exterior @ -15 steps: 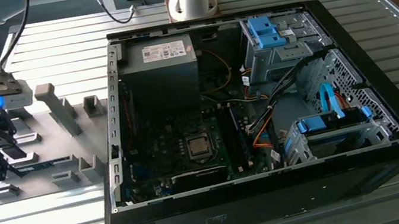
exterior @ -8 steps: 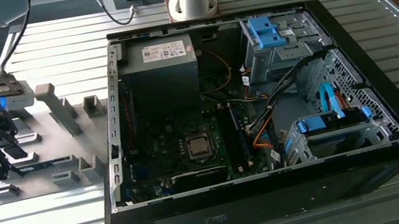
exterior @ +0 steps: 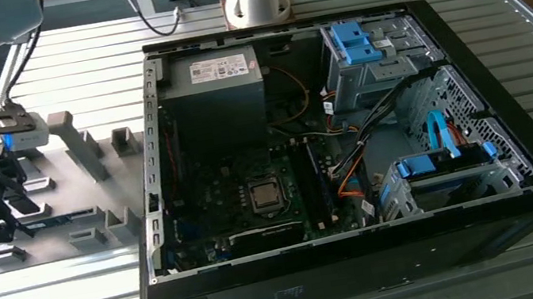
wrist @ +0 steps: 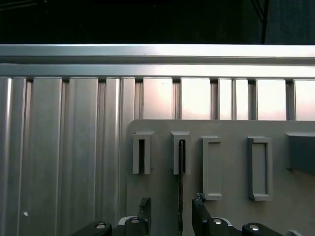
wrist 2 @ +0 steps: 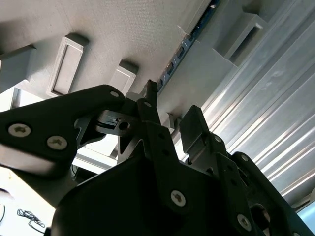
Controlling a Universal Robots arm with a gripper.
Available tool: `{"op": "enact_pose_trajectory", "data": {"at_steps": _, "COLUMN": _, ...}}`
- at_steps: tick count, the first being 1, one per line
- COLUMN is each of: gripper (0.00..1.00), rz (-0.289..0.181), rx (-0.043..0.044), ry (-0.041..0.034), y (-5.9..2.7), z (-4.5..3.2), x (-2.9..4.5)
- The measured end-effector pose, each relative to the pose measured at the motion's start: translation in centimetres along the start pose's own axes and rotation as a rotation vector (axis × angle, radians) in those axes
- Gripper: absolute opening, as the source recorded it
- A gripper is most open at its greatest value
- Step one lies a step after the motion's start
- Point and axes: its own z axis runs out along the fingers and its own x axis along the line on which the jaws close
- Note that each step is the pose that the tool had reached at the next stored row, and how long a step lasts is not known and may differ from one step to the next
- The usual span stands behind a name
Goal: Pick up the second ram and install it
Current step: 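Pick up the second ram and move it above second insertion slot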
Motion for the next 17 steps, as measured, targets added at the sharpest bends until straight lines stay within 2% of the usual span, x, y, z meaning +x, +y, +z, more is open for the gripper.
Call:
{"op": "enact_pose_trajectory", "data": {"at_steps": 6, "gripper": 0.45, "rz": 0.0, "rx": -0.0002, "ry": 0.0002, "y": 0.01, "z": 0.71, "x": -0.04}}
{"op": "enact_pose_trajectory", "data": {"at_steps": 7, "gripper": 0.38, "rz": 0.0, "rx": -0.0001, "ry": 0.0002, "y": 0.0, "z": 0.81, "x": -0.04}}
{"op": "enact_pose_trajectory", "data": {"at_steps": 8, "gripper": 0.38, "rz": 0.0, "rx": -0.0001, "ry": 0.0002, "y": 0.0, "z": 0.91, "x": -0.04}}
{"op": "enact_pose_trajectory", "data": {"at_steps": 9, "gripper": 0.31, "rz": 0.0, "rx": -0.0002, "ry": 0.0002, "y": 0.0, "z": 1.0, "x": -0.06}}
{"op": "enact_pose_trajectory", "data": {"at_steps": 17, "gripper": 0.31, "rz": 0.0, "rx": -0.0002, "ry": 0.0002, "y": 0.03, "z": 1.17, "x": -0.22}}
